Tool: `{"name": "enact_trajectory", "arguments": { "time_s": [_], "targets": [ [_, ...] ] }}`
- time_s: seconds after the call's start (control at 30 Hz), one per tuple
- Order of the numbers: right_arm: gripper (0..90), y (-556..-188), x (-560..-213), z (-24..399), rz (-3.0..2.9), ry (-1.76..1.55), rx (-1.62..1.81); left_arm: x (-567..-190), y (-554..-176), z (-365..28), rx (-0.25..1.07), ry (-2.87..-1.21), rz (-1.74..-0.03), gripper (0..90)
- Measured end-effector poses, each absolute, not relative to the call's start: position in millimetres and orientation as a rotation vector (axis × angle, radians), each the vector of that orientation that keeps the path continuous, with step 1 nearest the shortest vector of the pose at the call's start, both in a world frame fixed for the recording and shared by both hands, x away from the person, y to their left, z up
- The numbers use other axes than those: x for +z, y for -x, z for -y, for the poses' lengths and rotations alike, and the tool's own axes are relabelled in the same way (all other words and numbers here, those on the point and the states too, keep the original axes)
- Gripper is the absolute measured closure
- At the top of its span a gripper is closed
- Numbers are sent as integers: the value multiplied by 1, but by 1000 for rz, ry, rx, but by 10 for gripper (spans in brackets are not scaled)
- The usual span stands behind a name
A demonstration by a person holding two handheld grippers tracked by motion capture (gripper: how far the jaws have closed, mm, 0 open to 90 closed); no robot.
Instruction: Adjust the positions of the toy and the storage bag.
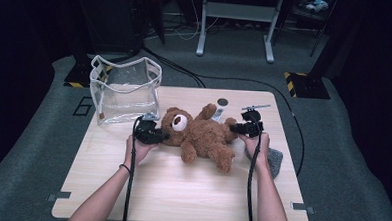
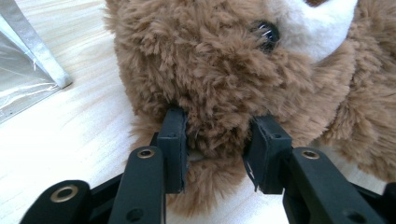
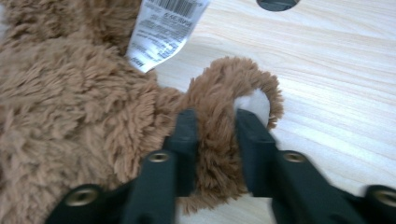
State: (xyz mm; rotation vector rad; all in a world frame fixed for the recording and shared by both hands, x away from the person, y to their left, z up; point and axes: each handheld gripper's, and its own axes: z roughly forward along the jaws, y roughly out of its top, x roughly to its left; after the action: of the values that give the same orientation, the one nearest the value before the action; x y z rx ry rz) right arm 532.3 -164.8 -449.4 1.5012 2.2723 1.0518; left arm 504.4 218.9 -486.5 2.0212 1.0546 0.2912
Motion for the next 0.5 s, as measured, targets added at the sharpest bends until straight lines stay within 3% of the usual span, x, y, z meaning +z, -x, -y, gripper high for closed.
{"name": "enact_trajectory", "arguments": {
  "time_s": [0.07,0.27,0.5],
  "targets": [
    [781,-530,-449,163,-2272,-1487,1030,-486,-505,-219,296,-2016,-1059,561],
    [806,-524,-445,160,-2244,-1473,1012,-486,-504,-223,285,-1988,-1111,337],
    [811,-515,-441,160,-2236,-1472,1007,-479,-498,-223,274,-1970,-1125,262]
  ]
}}
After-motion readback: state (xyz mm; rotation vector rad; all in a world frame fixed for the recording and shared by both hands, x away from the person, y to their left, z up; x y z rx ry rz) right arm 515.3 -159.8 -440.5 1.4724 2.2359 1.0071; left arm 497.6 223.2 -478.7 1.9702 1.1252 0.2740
